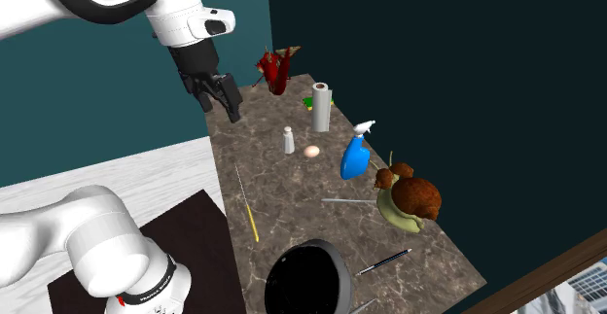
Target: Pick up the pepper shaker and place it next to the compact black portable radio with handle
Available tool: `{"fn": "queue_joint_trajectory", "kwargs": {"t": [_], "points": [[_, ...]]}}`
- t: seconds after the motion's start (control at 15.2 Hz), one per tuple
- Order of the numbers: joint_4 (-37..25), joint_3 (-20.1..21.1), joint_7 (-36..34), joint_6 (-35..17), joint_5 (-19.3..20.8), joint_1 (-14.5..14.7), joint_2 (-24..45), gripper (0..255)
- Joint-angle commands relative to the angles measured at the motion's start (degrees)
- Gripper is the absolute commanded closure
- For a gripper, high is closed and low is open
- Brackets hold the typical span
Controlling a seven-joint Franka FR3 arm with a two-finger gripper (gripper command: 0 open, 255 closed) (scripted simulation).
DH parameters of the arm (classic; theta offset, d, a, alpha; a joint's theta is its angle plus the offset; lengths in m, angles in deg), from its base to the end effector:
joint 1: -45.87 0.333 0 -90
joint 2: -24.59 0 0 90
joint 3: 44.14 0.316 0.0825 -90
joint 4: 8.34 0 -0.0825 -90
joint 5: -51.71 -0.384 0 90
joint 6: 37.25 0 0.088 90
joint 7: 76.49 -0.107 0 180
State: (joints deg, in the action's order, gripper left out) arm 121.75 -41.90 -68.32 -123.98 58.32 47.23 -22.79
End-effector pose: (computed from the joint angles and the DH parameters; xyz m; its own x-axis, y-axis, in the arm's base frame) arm 0.2889 0.0104 0.6385 0.9814 0.1856 0.0493 0.1764 -0.9726 0.1512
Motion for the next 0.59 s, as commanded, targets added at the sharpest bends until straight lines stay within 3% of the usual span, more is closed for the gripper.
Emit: {"fn": "queue_joint_trajectory", "kwargs": {"t": [0.0,0.53], "points": [[0.00,0.00,0.00,0.00,0.00,0.00,0.00,0],[2.22,2.66,-4.28,-12.67,-1.59,0.56,11.95,0]]}}
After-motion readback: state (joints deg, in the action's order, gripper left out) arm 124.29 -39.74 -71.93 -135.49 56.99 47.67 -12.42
